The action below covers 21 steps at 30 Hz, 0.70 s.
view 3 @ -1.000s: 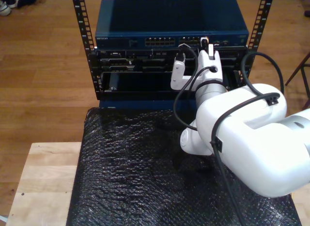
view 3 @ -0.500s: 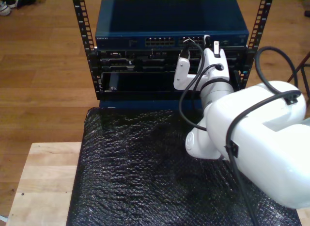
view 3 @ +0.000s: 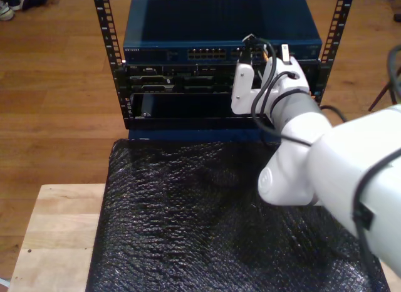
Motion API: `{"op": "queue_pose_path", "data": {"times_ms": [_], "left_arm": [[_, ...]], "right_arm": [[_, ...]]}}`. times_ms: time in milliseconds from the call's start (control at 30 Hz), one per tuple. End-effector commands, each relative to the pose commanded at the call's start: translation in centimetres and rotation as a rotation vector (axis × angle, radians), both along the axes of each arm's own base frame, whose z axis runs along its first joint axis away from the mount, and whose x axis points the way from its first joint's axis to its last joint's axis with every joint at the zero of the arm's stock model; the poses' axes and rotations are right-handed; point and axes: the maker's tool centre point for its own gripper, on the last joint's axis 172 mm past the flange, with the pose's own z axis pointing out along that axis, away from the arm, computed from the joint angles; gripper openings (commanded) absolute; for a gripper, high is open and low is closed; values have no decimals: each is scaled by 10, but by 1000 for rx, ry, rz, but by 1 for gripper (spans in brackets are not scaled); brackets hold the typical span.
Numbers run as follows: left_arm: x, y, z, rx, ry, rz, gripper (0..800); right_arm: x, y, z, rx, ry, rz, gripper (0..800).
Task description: Grab the cable and plug it in
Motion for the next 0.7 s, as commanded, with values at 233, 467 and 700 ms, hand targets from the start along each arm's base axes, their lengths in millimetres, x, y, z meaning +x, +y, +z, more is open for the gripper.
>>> {"op": "queue_pose_path", "data": {"times_ms": [233, 467, 700], "left_arm": [[0, 0, 0, 0, 0, 0, 800], [0, 0, 0, 0, 0, 0, 800], [0, 0, 0, 0, 0, 0, 800]], "right_arm": [[-11, -31, 9, 5, 94, -17, 591], [-35, -49, -13, -98, 286, 52, 800], [-62, -95, -33, -122, 502, 23, 800]]}}
